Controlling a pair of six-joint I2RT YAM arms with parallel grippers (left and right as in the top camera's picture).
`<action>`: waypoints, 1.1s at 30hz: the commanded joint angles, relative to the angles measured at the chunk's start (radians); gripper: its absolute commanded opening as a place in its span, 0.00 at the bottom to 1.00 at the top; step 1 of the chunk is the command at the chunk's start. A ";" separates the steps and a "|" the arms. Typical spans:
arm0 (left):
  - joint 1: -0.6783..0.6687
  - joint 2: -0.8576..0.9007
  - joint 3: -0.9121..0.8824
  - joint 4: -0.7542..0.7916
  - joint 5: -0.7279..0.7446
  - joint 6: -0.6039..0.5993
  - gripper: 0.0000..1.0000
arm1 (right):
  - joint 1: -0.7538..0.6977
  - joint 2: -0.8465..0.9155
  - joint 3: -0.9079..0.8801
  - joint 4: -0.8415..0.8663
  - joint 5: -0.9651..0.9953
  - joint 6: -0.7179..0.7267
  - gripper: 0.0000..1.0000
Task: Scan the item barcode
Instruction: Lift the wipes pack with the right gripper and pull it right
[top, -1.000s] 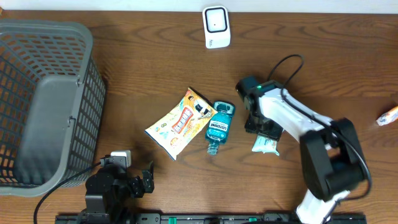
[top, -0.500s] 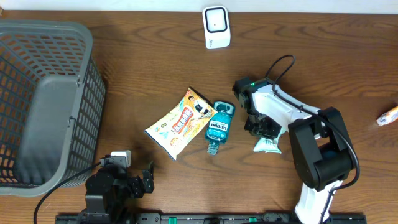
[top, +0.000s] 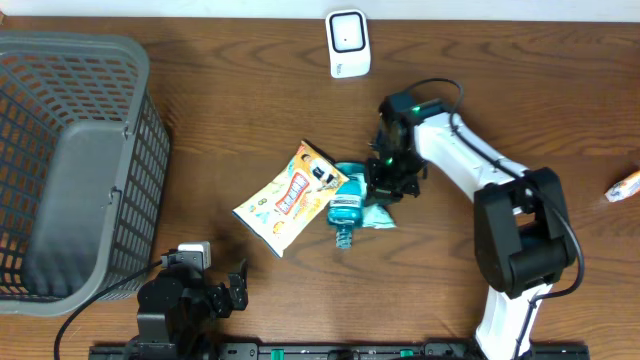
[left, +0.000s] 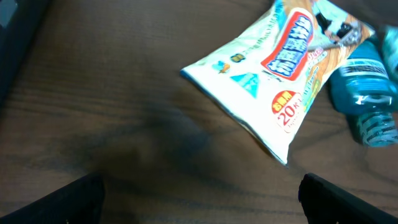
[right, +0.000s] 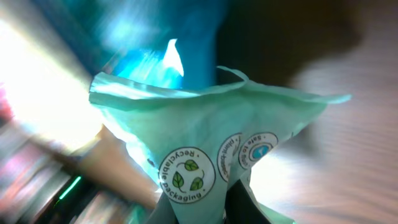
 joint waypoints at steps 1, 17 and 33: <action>0.000 -0.001 -0.002 -0.031 -0.010 -0.002 0.99 | -0.080 0.014 0.019 -0.078 -0.444 -0.253 0.01; 0.000 -0.001 -0.002 -0.031 -0.010 -0.001 0.99 | -0.186 0.015 0.016 -0.388 -0.895 -1.254 0.01; 0.000 -0.001 -0.002 -0.031 -0.010 -0.001 0.99 | -0.164 0.014 0.018 -0.436 -1.020 -1.763 0.01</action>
